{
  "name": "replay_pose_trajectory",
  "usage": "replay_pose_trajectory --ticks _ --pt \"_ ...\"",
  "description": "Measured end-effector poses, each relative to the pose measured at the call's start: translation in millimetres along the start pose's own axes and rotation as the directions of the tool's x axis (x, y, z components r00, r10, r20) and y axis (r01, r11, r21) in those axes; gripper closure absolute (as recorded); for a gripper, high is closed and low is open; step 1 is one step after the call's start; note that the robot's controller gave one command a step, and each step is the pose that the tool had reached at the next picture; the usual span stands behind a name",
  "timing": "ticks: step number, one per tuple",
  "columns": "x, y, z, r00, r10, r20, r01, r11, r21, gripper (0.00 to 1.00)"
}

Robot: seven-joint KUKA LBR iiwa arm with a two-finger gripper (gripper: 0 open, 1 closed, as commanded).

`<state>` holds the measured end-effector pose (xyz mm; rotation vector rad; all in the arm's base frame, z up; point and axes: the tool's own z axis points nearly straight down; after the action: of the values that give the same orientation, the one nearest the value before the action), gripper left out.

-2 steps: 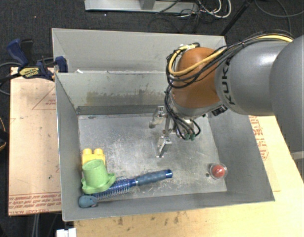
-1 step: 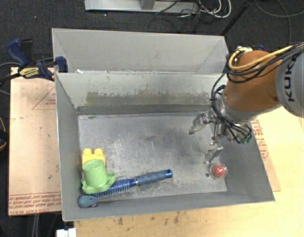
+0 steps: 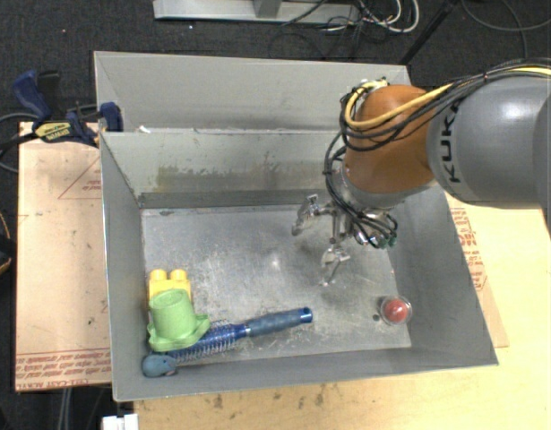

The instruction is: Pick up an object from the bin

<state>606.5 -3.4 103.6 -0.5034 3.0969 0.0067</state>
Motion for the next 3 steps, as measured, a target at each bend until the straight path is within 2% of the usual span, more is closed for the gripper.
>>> replay_pose_trajectory --ticks 1,2,3 --pt "99.6 -21.0 -24.5 0.965 -0.261 -0.008 0.261 0.965 0.001 0.0" --pt "49.9 51.4 3.1 0.913 -0.408 -0.001 0.408 0.913 -0.001 0.0" --pt "21.6 85.4 1.0 0.854 -0.521 -0.001 0.521 0.854 0.001 0.0"
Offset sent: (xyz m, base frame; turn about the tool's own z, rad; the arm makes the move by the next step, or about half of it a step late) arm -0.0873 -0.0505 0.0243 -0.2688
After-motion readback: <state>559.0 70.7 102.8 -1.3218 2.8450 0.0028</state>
